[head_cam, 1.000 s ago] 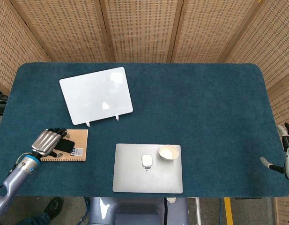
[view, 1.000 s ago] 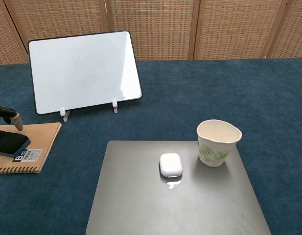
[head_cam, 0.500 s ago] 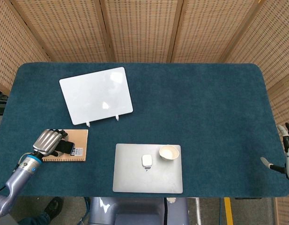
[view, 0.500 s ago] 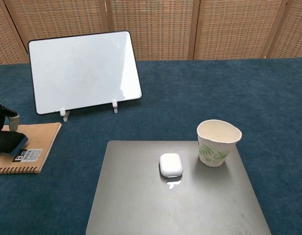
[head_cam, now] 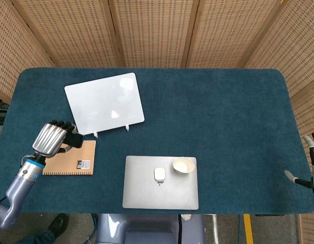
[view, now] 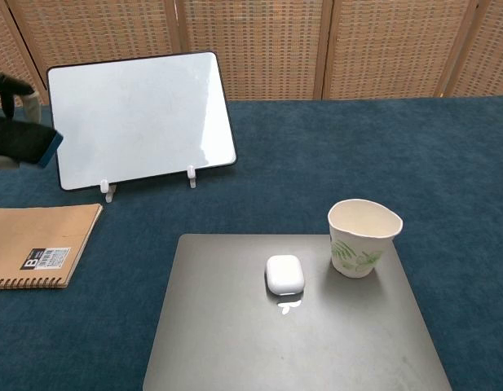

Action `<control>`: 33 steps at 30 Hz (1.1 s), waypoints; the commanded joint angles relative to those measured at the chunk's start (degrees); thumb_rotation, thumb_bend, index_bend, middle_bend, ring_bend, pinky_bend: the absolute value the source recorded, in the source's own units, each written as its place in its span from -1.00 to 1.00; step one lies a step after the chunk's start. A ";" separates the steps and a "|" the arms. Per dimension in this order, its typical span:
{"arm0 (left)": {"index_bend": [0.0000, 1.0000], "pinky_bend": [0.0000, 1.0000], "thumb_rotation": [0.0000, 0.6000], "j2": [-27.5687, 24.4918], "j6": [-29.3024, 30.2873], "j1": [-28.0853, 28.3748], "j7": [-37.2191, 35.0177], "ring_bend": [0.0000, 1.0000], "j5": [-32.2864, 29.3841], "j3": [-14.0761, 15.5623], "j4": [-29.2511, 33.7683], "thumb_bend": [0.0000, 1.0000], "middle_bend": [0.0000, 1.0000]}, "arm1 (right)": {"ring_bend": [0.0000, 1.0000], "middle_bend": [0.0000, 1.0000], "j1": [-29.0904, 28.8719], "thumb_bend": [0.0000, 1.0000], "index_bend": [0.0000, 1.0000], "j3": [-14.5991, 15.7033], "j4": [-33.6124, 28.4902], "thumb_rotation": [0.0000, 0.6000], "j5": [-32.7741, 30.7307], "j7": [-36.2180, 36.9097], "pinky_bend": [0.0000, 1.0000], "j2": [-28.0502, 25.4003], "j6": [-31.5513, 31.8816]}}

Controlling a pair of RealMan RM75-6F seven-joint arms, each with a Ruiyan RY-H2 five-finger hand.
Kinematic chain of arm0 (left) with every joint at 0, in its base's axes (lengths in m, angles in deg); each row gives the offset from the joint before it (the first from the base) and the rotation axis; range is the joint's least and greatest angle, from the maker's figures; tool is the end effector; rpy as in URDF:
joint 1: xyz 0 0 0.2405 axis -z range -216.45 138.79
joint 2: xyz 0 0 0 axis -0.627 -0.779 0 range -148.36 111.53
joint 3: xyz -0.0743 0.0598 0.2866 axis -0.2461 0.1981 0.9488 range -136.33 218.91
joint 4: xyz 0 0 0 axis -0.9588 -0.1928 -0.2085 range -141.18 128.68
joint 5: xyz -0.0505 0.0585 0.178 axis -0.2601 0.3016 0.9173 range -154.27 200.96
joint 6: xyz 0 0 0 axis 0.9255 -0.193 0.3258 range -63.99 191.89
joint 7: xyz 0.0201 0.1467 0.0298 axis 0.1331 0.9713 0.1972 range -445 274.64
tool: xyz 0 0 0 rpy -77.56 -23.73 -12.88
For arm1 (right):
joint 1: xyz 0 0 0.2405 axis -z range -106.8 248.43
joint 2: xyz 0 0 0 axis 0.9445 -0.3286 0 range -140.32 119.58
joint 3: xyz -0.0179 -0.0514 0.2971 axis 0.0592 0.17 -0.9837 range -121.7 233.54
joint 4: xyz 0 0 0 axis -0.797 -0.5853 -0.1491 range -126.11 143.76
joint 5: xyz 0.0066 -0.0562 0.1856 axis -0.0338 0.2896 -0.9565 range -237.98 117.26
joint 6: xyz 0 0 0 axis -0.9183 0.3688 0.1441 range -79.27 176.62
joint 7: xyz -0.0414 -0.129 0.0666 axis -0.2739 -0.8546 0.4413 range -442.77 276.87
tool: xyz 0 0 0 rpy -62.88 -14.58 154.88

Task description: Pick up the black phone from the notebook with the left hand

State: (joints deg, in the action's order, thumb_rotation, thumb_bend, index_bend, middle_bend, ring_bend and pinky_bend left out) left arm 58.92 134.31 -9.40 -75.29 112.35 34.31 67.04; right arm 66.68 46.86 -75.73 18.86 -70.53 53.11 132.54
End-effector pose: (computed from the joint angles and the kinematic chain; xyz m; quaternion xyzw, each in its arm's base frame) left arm -0.2762 0.3505 0.1132 -0.7389 -0.1985 -0.3740 0.5241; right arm -0.3800 -0.2061 0.2349 0.5118 -0.4061 0.4247 0.6267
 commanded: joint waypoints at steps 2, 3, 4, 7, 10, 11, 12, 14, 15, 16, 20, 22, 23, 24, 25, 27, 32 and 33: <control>0.04 -0.04 1.00 4.01 0.70 5.55 9.98 -0.12 -1.67 -6.23 -1.21 -0.76 -0.11 | -1.00 -1.00 -0.03 -1.00 -1.00 -0.07 -0.02 1.00 0.00 0.30 -1.00 -0.14 -0.06; 0.04 -0.04 1.00 4.63 0.35 6.16 11.02 -0.12 -2.02 -6.62 -1.91 -0.77 -0.11 | -1.00 -1.00 -0.02 -1.00 -1.00 -0.06 -0.05 1.00 0.04 0.41 -1.00 -0.17 -0.05; 0.04 -0.04 1.00 5.62 -0.19 7.07 12.80 -0.12 -2.51 -7.11 -3.10 -0.76 -0.11 | -1.00 -1.00 -0.04 -1.00 -1.00 -0.04 -0.08 1.00 0.11 0.52 -1.00 -0.21 -0.08; 0.04 -0.04 1.00 9.46 -1.52 9.91 17.64 -0.12 -3.22 -7.89 -8.40 -0.76 -0.11 | -1.00 -1.00 -0.08 -1.00 -1.00 0.13 0.08 1.00 0.23 1.05 -1.00 -0.24 -0.40; 0.04 -0.04 1.00 12.77 -2.04 11.79 19.81 -0.12 -3.74 -8.21 -13.66 -0.76 -0.11 | -1.00 -1.00 -0.10 -1.00 -1.00 0.14 0.27 1.00 0.32 1.69 -1.00 -0.35 -0.51; 0.04 -0.04 1.00 13.60 -2.27 12.30 20.32 -0.12 -3.91 -8.31 -15.02 -0.76 -0.11 | -1.00 -1.00 -0.13 -1.00 -1.00 0.10 0.32 1.00 0.25 1.90 -1.00 -0.39 -0.63; 0.04 -0.04 1.00 14.88 -2.55 13.01 21.00 -0.12 -4.23 -8.48 -17.01 -0.76 -0.11 | -1.00 -1.00 -0.22 -1.00 -1.00 0.05 0.40 1.00 0.12 2.26 -1.00 -0.46 -0.90; 0.04 -0.04 1.00 17.21 -2.98 14.17 21.65 -0.12 -5.10 -8.91 -20.31 -0.76 -0.11 | -1.00 -1.00 -0.41 -1.00 -1.00 0.00 0.63 1.00 -0.10 2.82 -1.00 -0.58 -1.48; 0.04 -0.04 1.00 18.26 -3.27 14.67 21.88 -0.12 -5.54 -9.04 -21.74 -0.76 -0.11 | -1.00 -1.00 -0.49 -1.00 -1.00 -0.03 0.77 1.00 -0.22 3.09 -1.00 -0.62 -1.75; 0.04 -0.04 1.00 19.61 -3.47 15.27 22.00 -0.12 -6.01 -9.19 -23.63 -0.77 -0.11 | -1.00 -1.00 -0.58 -1.00 -1.00 -0.07 0.97 1.00 -0.36 3.52 -1.00 -0.65 -2.04; 0.04 -0.04 1.00 23.10 -4.35 16.58 20.19 -0.12 -8.01 -9.95 -28.35 -0.77 -0.11 | -1.00 -1.00 -0.67 -1.00 -1.00 -0.10 1.59 1.00 -0.50 4.61 -1.00 -0.66 -2.47; 0.04 -0.04 1.00 24.59 -4.70 17.40 20.01 -0.12 -8.77 -10.21 -30.96 -0.77 -0.11 | -1.00 -1.00 -0.72 -1.00 -1.00 -0.13 1.74 1.00 -0.53 5.10 -1.00 -0.72 -2.65; 0.04 -0.04 1.00 25.09 -4.84 17.72 20.00 -0.12 -9.00 -10.23 -31.84 -0.77 -0.11 | -1.00 -1.00 -0.75 -1.00 -1.00 -0.15 1.77 1.00 -0.57 5.22 -1.00 -0.76 -2.73; 0.04 -0.04 1.00 25.54 -4.93 18.02 19.97 -0.12 -9.14 -10.21 -32.62 -0.77 -0.11 | -1.00 -1.00 -0.77 -1.00 -1.00 -0.16 1.78 1.00 -0.62 5.32 -1.00 -0.81 -2.80; 0.04 -0.04 1.00 25.83 -4.93 18.20 19.92 -0.12 -9.21 -10.17 -33.06 -0.77 -0.11 | -1.00 -1.00 -0.78 -1.00 -1.00 -0.19 1.78 1.00 -0.66 5.38 -1.00 -0.83 -2.84; 0.04 -0.04 1.00 26.61 -5.20 18.62 19.70 -0.12 -9.16 -9.69 -34.35 -0.77 -0.11 | -1.00 -1.00 -0.79 -1.00 -1.00 -0.30 1.76 1.00 -0.81 5.66 -1.00 -0.90 -2.88; 0.04 -0.04 1.00 28.27 -5.67 18.98 19.57 -0.12 -9.51 -9.00 -37.54 -0.77 -0.11 | -1.00 -1.00 -0.80 -1.00 -1.00 -0.36 2.03 1.00 -1.02 6.27 -1.00 -0.93 -3.11; 0.04 -0.04 1.00 28.59 -5.77 19.02 19.37 -0.12 -9.75 -9.05 -38.00 -0.77 -0.11 | -1.00 -1.00 -0.81 -1.00 -1.00 -0.38 2.08 1.00 -1.06 6.36 -1.00 -0.95 -3.17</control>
State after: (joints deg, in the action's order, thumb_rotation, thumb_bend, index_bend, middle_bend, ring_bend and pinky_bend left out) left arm 86.97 128.80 9.47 -55.69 102.96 25.16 29.69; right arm 65.88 46.49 -73.68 17.83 -64.20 52.17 129.40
